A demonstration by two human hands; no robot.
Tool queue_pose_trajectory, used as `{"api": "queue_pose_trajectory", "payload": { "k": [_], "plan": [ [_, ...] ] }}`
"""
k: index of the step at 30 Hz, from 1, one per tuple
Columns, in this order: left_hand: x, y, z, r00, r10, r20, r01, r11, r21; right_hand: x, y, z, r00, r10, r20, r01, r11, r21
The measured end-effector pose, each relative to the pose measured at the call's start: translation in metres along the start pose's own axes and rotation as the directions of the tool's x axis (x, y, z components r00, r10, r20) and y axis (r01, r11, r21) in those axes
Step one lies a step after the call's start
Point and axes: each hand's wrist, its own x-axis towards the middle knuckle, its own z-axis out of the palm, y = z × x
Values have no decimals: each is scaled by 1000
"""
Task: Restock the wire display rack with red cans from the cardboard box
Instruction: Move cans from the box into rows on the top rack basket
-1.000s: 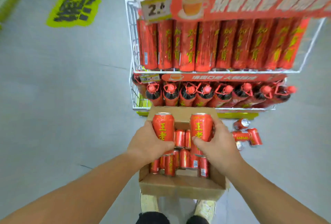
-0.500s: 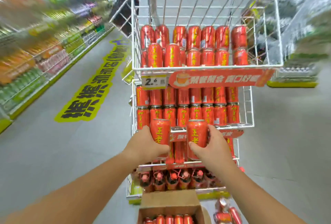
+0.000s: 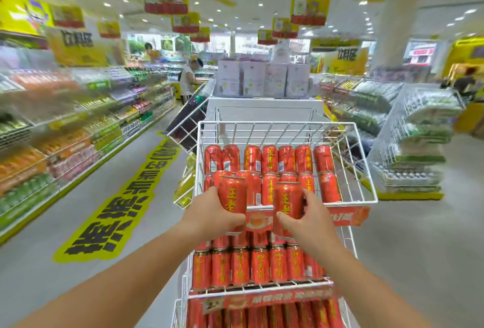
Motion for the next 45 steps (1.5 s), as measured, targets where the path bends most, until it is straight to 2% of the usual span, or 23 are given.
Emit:
{"api": "queue_pose_trajectory", "payload": {
  "k": [7, 13, 20, 23, 28, 34, 36, 40, 43, 45],
  "plan": [
    [61, 50, 33, 997, -29, -67, 23, 996, -88, 94, 21, -23, 996, -33, 79, 35, 999, -16],
    [118, 69, 79, 986, -140, -94, 145, 988, 48, 166, 59, -26, 982, -3, 187, 9, 999, -32],
    [144, 62, 122, 976, -214, -49, 216, 974, 60, 201, 99, 6, 952, 87, 293, -75, 996, -51],
    [148, 62, 138, 973, -215, -87, 223, 970, 100, 208, 106, 17, 941, 103, 323, -92, 995, -48],
    [148, 64, 151, 988, -151, -12, 149, 959, 241, 218, 112, 23, 931, 134, 339, -107, 990, -95],
    [157, 64, 145, 990, -133, -39, 138, 926, 350, 217, 113, 29, 930, 131, 342, -78, 983, -164],
    [159, 63, 145, 995, -87, -53, 102, 883, 459, 218, 114, 30, 934, 123, 336, -65, 982, -178],
    [166, 59, 142, 991, 68, -116, 30, 728, 685, 219, 118, 33, 939, 113, 325, -62, 985, -161],
    [175, 51, 140, 994, 85, -66, -6, 658, 753, 217, 116, 32, 942, 136, 308, -93, 984, -151],
    [179, 44, 140, 995, 90, -44, -28, 672, 740, 218, 118, 32, 945, 144, 292, -109, 985, -134]
  ]
}}
